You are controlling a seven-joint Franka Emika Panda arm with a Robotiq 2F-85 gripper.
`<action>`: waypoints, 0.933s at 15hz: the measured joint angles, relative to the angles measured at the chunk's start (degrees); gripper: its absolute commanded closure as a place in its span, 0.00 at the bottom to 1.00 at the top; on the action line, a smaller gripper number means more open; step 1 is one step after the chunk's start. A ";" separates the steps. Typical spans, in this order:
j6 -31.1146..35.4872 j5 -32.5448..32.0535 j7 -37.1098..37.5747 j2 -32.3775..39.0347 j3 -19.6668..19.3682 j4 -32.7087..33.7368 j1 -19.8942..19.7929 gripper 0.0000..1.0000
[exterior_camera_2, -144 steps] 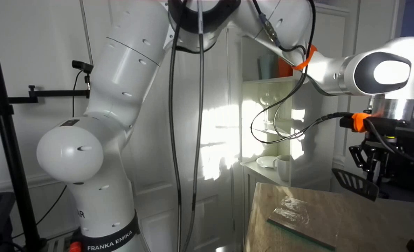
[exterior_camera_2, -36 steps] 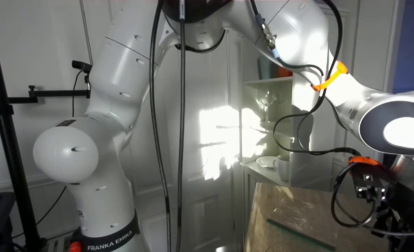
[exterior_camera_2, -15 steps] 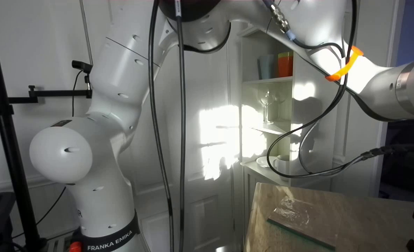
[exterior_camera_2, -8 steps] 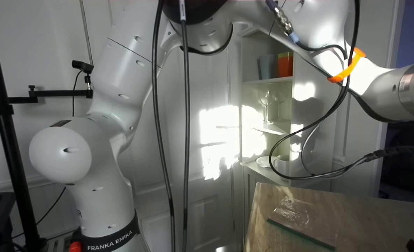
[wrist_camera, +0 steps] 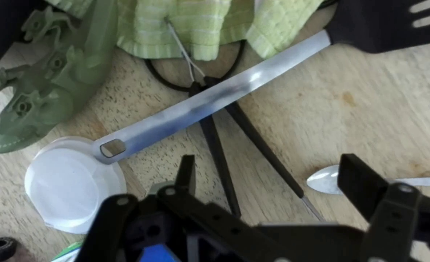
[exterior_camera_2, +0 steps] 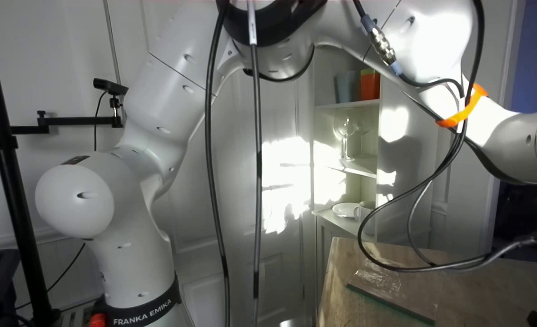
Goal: Pick up the black spatula and put it on the right side of the kitchen counter, pick up the tongs and turn them ninety degrees anticlockwise, put the tongs on the kitchen counter next to the spatula
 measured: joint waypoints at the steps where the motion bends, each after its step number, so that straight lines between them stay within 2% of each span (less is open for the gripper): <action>1: 1.06 0.00 -2.72 0.88 0.37 0.45 -0.64 0.00; 7: 3.48 0.00 -14.80 4.22 2.96 1.74 -3.46 0.00; 14: 4.48 0.00 -20.63 5.53 3.33 1.81 -3.59 0.00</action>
